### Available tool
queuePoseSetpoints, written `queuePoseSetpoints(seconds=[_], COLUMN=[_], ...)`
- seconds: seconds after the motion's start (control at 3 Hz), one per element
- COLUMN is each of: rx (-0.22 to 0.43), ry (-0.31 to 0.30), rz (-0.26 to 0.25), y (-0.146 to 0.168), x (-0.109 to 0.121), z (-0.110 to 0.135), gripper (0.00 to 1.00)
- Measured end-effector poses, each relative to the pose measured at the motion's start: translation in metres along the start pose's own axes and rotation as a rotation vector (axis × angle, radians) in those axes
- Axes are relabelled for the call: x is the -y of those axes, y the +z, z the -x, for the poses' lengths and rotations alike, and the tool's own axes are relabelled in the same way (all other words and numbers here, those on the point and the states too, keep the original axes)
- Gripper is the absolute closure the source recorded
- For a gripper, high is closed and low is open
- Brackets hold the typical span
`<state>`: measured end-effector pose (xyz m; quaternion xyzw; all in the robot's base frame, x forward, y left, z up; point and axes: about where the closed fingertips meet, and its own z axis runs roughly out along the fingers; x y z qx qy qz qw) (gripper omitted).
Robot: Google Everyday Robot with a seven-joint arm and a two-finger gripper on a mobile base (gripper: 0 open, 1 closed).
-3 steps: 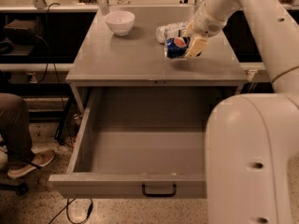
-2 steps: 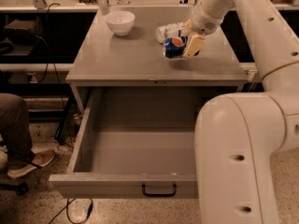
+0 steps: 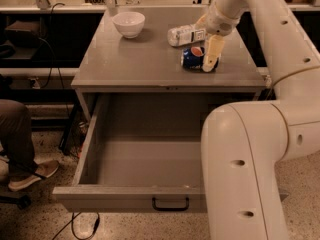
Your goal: Pick pepsi can from top drawer and place on counter
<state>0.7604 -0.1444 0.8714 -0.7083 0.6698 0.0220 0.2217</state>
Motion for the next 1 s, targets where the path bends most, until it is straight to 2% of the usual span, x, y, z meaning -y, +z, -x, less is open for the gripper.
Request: queuePoseSetpoints(seconds=[0.33, 0.67, 1.0], rx=[0.000, 0.039, 0.097], ry=[0.029, 0.136, 0.262], rz=[-0.008, -0.042, -0.062], y=[-0.006, -0.026, -0.040], x=[-0.002, -0.011, -0.028], z=[-0.012, -0.048, -0.094], gripper=[0.00, 0.00, 0.00])
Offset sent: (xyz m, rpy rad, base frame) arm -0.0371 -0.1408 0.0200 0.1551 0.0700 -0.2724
